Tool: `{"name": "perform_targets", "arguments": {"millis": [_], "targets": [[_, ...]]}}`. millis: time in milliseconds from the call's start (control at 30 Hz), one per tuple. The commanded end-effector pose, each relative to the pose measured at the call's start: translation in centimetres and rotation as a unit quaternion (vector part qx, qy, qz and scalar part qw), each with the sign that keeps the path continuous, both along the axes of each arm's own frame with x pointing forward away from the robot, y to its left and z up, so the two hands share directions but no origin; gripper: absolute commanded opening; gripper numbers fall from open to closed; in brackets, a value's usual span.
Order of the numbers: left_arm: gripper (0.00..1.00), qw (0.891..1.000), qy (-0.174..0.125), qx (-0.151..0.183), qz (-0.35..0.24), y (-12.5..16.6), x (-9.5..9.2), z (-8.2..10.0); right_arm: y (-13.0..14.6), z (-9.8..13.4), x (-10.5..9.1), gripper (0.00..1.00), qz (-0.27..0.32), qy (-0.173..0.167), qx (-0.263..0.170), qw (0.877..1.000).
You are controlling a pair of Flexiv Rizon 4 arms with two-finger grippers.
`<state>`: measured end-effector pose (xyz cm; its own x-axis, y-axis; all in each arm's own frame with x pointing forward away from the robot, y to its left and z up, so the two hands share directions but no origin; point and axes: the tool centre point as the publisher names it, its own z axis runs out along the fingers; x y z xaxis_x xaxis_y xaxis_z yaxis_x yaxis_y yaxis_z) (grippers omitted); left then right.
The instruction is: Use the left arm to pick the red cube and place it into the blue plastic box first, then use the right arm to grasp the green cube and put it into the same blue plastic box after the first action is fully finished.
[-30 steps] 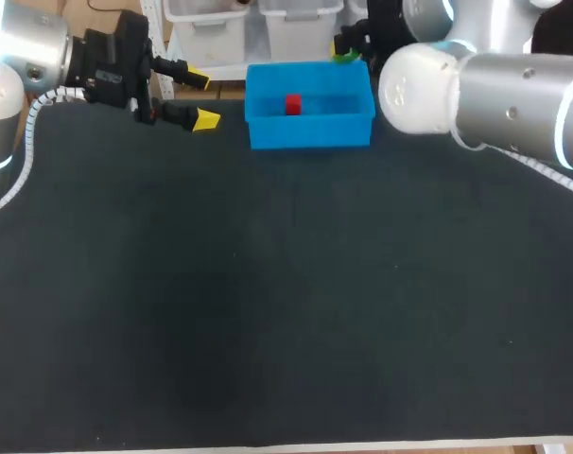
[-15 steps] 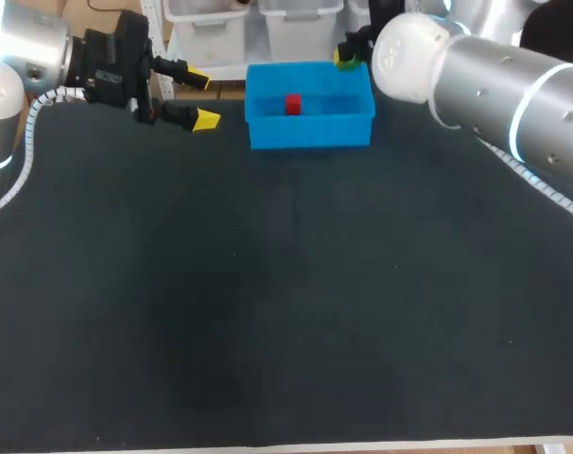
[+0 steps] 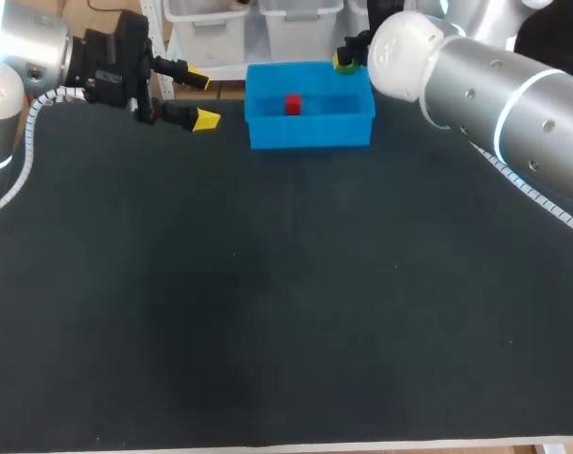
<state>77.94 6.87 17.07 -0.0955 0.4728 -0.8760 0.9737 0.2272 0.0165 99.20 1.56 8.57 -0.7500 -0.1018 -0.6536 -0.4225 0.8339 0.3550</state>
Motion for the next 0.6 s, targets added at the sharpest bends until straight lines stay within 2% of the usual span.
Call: {"name": "perform_targets", "arguments": {"millis": [33,100,133,167,333,600], "targets": [[1.0,1.0,-0.003,-0.002,0.0,0.0,0.0,-0.1,0.3,-0.3,1.5,0.0,0.014,0.017,-0.004,1.0],[1.0,1.0,-0.003,-0.002,0.0,0.0,0.0,-0.1,0.2,-0.4,1.4,0.0,0.005,0.025,-0.013,1.0],[1.0,1.0,-0.003,-0.002,0.0,0.0,0.0,-0.1,0.2,-0.4,1.3,0.95,0.004,0.026,-0.014,1.0],[1.0,1.0,-0.003,-0.002,0.0,0.0,0.0,-0.1,0.1,-0.5,1.2,1.0,0.001,0.026,-0.013,1.0],[1.0,1.0,-0.003,-0.002,0.0,0.0,0.0,-0.1,-0.1,-0.3,1.0,1.0,-0.003,0.027,-0.012,1.0],[1.0,1.0,-0.003,-0.002,0.0,0.0,0.0,-0.1,-0.5,1.5,0.7,1.0,-0.009,0.008,-0.005,1.0]]}}
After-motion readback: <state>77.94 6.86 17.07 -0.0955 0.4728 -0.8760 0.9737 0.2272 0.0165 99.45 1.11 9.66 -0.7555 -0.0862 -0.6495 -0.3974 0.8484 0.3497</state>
